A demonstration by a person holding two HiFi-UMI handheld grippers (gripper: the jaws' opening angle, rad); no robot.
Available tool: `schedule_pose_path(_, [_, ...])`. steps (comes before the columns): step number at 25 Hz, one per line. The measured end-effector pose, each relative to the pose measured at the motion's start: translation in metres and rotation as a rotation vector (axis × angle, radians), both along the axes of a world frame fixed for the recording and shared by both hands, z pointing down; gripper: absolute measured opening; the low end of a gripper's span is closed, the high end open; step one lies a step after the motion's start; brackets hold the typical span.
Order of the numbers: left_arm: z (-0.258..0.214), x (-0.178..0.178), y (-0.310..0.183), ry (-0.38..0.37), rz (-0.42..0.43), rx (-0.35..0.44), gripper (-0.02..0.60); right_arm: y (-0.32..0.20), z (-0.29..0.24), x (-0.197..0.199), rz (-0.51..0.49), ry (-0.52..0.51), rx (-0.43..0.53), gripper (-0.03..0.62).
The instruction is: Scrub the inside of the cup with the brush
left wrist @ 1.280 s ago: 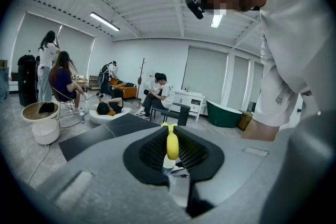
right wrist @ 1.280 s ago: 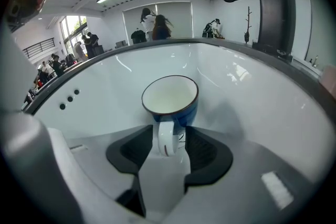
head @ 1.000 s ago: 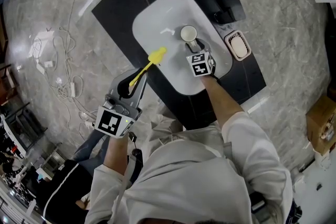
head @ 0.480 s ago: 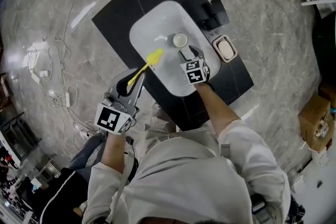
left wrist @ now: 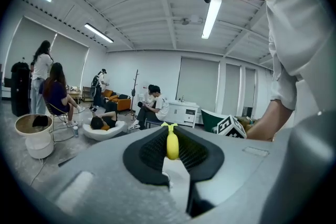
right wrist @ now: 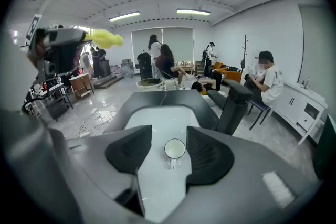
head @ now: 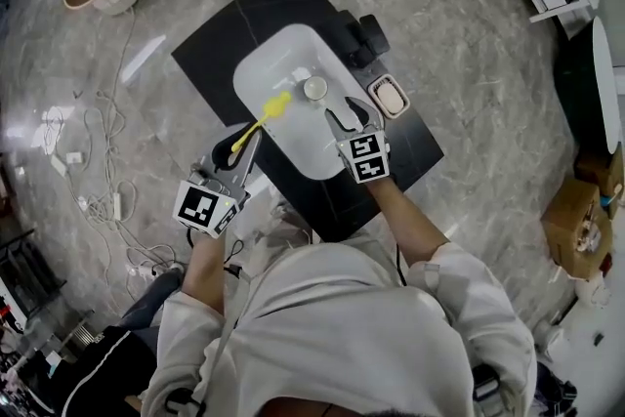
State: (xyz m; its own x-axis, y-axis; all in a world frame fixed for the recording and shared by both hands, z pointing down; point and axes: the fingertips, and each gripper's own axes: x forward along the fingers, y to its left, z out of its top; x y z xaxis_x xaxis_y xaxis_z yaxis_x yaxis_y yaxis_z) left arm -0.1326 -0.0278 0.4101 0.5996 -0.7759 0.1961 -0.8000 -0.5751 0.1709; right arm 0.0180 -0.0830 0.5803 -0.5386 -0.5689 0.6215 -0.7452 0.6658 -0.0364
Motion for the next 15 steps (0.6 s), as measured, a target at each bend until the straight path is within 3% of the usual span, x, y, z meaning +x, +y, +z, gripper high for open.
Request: schedule_pose_path(15, [-0.046, 0.011, 0.022, -0.004, -0.004, 0.085, 0.035, 0.043, -0.173, 0.038, 0.008, -0.134, 0.269, 0.204])
